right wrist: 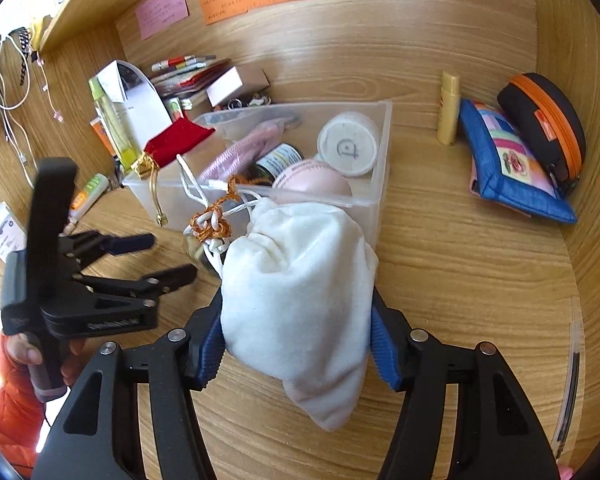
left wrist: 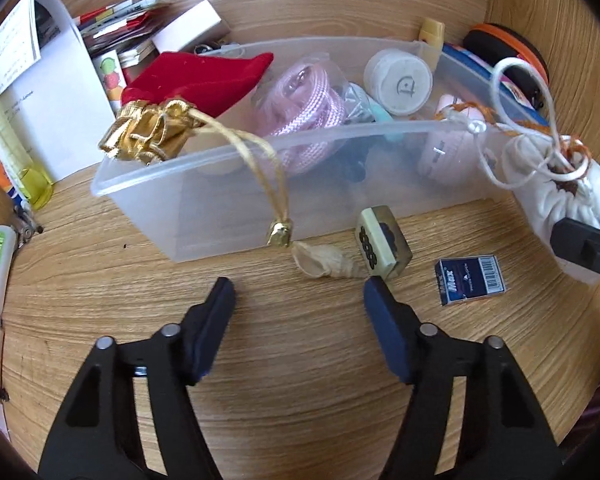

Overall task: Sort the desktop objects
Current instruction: 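Carry the white bag toward the box with the right gripper while the left reaches the beige block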

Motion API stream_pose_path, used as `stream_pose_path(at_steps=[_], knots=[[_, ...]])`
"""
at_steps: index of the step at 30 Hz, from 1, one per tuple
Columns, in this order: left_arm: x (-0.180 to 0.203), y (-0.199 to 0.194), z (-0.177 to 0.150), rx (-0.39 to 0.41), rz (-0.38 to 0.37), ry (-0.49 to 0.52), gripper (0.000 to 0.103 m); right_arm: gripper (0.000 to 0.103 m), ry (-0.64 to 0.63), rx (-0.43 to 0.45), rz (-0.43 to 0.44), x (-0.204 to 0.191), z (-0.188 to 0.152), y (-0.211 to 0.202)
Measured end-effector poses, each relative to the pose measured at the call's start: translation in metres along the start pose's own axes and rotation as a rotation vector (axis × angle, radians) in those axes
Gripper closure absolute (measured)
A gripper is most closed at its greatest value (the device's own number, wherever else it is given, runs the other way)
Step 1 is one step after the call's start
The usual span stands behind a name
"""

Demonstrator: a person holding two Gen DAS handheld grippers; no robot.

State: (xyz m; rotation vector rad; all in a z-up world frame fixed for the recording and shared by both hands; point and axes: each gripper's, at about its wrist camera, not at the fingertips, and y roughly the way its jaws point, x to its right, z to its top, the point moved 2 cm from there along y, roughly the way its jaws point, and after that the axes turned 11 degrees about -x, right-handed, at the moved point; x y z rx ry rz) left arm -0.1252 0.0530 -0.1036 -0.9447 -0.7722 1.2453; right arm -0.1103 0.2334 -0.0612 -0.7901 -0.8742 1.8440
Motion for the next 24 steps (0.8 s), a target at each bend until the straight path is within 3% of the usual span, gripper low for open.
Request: stream_pose_path(at_steps=[10, 21, 22, 24], knots=[[0.011, 0.003, 0.011, 0.018, -0.014, 0.012, 0.068, 0.046, -0.032, 0.010, 0.032, -0.002, 0.007, 0.000], [0.004, -0.003, 0.011, 0.029, -0.059, -0.015, 0.075, 0.046, -0.032, 0.050, 0.047, -0.003, 0.014, -0.010], [0.004, -0.003, 0.011, 0.031, -0.069, -0.020, 0.089, 0.046, -0.035, 0.061, 0.045, -0.003, 0.017, -0.013], [-0.001, -0.003, 0.011, 0.023, -0.083, -0.028, 0.094, 0.046, -0.040, 0.088, 0.043, -0.004, 0.022, -0.020]])
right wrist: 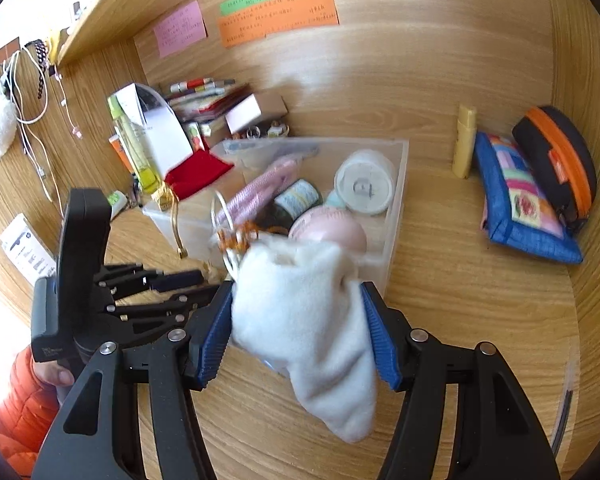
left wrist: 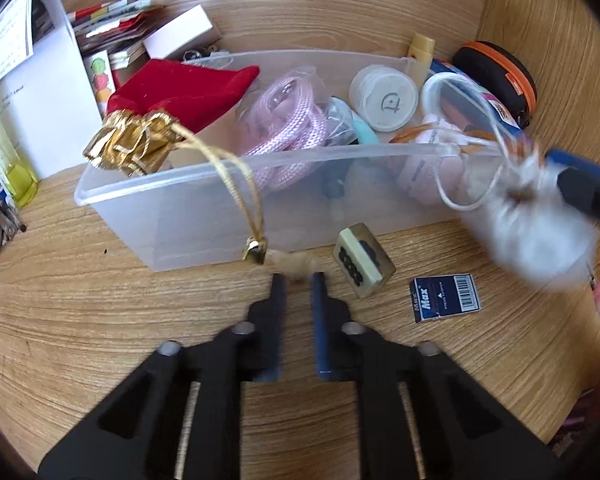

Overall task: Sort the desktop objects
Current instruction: 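Carry the white bag toward the box with the right gripper while the left reaches the beige block, then grasp the beige shell charm with the left gripper while the right lifts the white bag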

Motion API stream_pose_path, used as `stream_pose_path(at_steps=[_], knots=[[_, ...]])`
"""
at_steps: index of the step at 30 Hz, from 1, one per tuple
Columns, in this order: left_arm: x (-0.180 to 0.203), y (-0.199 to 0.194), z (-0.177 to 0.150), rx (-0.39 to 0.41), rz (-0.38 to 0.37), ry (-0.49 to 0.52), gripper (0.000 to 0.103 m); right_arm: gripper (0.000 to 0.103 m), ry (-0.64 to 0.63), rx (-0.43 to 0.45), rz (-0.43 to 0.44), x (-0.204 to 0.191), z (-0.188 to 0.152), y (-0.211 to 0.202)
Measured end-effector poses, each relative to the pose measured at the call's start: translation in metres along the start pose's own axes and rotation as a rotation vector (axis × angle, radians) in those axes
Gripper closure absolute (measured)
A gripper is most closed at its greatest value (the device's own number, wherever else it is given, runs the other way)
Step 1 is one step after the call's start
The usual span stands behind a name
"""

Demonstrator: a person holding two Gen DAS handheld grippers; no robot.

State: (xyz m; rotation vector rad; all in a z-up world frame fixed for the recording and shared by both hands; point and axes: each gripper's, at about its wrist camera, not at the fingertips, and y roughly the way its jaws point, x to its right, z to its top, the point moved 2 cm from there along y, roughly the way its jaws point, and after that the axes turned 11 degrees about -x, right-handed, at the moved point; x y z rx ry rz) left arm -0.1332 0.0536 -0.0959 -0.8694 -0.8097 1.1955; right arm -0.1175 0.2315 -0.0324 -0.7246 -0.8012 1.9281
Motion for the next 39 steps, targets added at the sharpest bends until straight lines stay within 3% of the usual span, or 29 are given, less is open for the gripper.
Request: stream_pose_path(at_steps=[3, 8, 11, 13, 22, 26, 35, 39], knots=[[-0.004, 0.001, 0.000, -0.006, -0.002, -0.001, 0.094, 0.051, -0.016, 0.030, 0.001, -0.002, 0.012, -0.009], [-0.005, 0.001, -0.004, -0.011, -0.001, 0.001, 0.092, 0.050, -0.031, -0.002, -0.007, -0.005, 0.011, -0.004], [-0.005, 0.000, -0.007, -0.019, 0.000, 0.007, 0.082, 0.040, -0.028, -0.057, -0.001, -0.005, -0.003, 0.007], [-0.003, 0.000, -0.006, -0.016, 0.013, 0.003, 0.062, 0.029, -0.022, -0.090, -0.020, -0.005, -0.013, 0.015], [0.000, 0.001, 0.006, -0.010, 0.067, 0.022, 0.043, 0.019, -0.015, -0.194, -0.043, -0.005, -0.037, 0.047], [0.002, 0.009, 0.010, -0.036, 0.050, 0.028, 0.039, 0.015, -0.010, -0.228, -0.029, -0.002, -0.037, 0.055], [0.005, 0.008, 0.008, -0.012, 0.066, 0.043, 0.038, 0.013, -0.050, -0.230, -0.077, -0.004, -0.039, 0.065], [0.006, 0.007, 0.006, -0.007, 0.061, 0.049, 0.046, 0.018, -0.059, -0.213, -0.081, -0.004, -0.041, 0.063]])
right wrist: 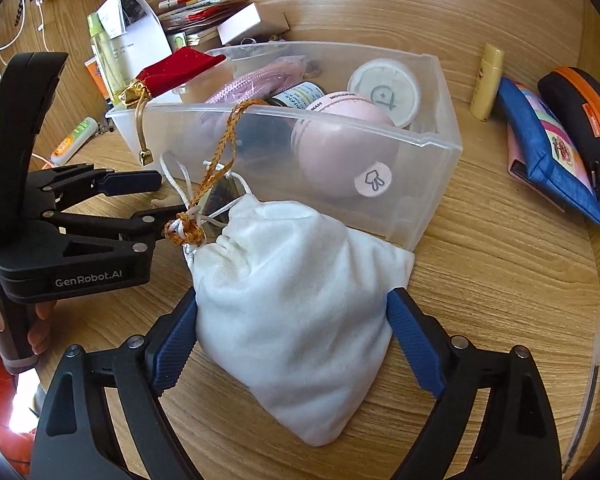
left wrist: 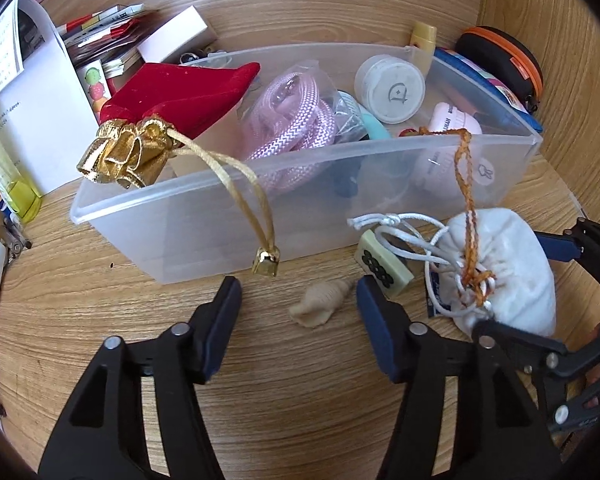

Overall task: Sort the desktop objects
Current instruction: 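Grasp the beige shell charm with the left gripper while the right lifts the white bag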

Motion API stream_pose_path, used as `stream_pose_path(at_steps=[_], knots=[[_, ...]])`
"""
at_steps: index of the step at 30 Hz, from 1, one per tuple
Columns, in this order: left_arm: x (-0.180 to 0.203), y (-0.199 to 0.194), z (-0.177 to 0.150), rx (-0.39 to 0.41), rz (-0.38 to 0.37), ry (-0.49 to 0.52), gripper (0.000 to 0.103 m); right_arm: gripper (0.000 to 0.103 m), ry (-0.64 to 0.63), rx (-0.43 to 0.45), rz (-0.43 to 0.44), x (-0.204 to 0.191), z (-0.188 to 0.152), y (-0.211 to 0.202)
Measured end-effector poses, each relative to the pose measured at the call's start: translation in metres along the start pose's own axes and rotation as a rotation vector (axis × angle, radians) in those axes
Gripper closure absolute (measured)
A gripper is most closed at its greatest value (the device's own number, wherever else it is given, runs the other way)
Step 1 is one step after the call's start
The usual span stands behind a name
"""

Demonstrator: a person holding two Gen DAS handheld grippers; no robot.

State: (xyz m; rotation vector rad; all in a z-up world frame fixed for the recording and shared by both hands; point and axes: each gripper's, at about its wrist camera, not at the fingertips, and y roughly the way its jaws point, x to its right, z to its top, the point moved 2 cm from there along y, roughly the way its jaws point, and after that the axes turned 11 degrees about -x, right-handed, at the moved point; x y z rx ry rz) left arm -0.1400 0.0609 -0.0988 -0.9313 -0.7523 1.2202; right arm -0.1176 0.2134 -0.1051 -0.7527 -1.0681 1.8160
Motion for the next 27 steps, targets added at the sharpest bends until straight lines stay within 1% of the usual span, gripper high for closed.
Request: stream_pose_path(at_steps=[2, 3, 5, 7, 12, 15, 18, 20, 27], knots=[[0.001, -0.001, 0.000, 0.004, -0.001, 0.003, 0.053, 0.030, -0.013, 0.008, 0.004, -0.002, 0.000, -0.002], [0.001, -0.001, -0.001, 0.007, 0.000, 0.004, 0.058, 0.032, -0.017, 0.011, 0.005, -0.003, 0.000, -0.002], [0.001, -0.002, -0.002, 0.010, -0.002, 0.008, 0.064, 0.040, -0.017, 0.024, 0.006, -0.003, 0.000, -0.003], [0.003, -0.002, -0.002, 0.014, -0.007, 0.020, 0.073, 0.044, -0.013, 0.035, 0.008, -0.004, 0.001, -0.004], [0.004, -0.003, -0.002, 0.022, 0.003, 0.033, 0.073, 0.050, -0.015, 0.048, 0.010, -0.007, 0.001, -0.007], [0.001, -0.005, -0.002, 0.022, -0.035, 0.026, 0.073, 0.054, -0.013, 0.057, 0.025, -0.007, 0.000, -0.012], [-0.005, -0.008, -0.003, 0.031, -0.036, 0.009, 0.073, 0.058, -0.019, 0.069, 0.022, -0.009, 0.001, -0.016], [-0.009, -0.010, -0.004, 0.034, -0.042, -0.002, 0.073, 0.064, -0.022, 0.079, 0.024, -0.011, 0.002, -0.021], [-0.017, -0.029, -0.010, 0.075, -0.047, -0.030, 0.073, 0.067, -0.040, 0.117, 0.015, -0.014, 0.007, -0.035]])
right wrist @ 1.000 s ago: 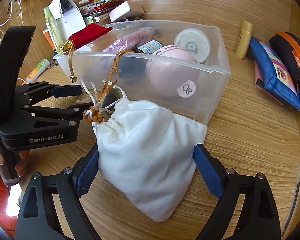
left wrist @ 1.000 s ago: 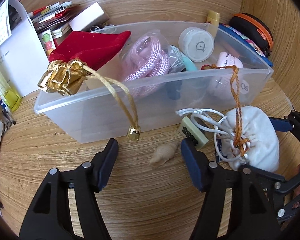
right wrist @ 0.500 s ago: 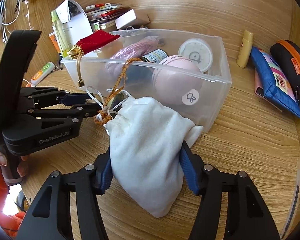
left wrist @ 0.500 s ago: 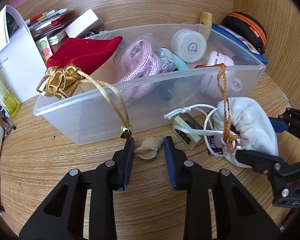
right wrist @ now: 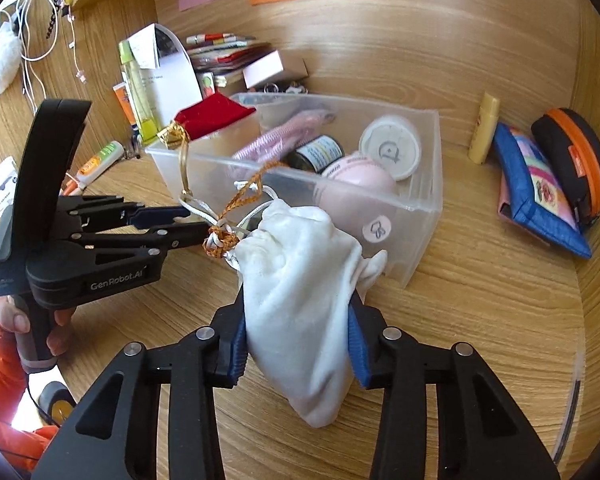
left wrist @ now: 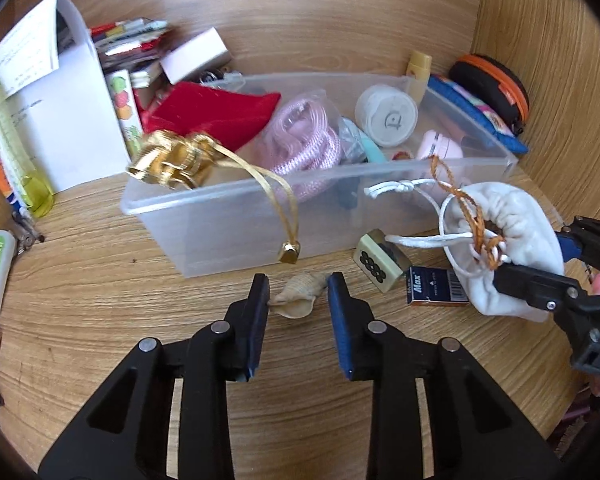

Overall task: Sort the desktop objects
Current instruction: 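Grasp the beige shell charm with the left gripper while the right lifts the white bag, then carry the shell charm and white bag over the clear box with both grippers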

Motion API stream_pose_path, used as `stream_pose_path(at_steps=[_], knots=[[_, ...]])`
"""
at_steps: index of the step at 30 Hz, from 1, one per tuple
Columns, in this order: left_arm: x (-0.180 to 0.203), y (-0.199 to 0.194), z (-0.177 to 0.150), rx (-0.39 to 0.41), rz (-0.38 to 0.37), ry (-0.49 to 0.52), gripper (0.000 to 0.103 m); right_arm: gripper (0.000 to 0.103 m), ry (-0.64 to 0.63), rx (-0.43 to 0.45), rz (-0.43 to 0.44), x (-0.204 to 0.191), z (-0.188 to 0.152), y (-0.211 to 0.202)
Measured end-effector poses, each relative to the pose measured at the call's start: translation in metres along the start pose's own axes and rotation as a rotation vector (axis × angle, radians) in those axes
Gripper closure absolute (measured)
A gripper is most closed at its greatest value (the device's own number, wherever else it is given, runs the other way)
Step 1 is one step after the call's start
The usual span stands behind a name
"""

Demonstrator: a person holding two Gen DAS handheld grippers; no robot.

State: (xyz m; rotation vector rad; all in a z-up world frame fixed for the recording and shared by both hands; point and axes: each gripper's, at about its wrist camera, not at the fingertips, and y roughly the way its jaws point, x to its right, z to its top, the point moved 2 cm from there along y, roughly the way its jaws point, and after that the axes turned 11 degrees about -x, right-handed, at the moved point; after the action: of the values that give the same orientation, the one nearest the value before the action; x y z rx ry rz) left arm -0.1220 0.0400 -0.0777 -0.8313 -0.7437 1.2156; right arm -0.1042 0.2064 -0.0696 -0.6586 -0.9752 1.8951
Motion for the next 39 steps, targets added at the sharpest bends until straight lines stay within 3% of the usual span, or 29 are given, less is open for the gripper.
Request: stream_pose_path(at_steps=[16, 24, 30, 39], knots=[[0.003, -0.056, 0.006, 0.134, -0.033, 0.007, 0.073, 0.073, -0.012, 0.072, -0.023, -0.007, 0.020, -0.029], [0.000, -0.065, 0.010, 0.163, -0.047, -0.006, 0.073, 0.075, -0.025, 0.091, -0.025, -0.010, 0.026, -0.036], [-0.002, -0.066, 0.014, 0.173, -0.069, -0.014, 0.073, 0.076, -0.055, 0.163, -0.066, -0.019, 0.038, -0.056], [-0.009, -0.066, 0.023, 0.172, -0.067, -0.018, 0.073, 0.076, -0.034, 0.135, -0.074, -0.005, 0.063, -0.035]])
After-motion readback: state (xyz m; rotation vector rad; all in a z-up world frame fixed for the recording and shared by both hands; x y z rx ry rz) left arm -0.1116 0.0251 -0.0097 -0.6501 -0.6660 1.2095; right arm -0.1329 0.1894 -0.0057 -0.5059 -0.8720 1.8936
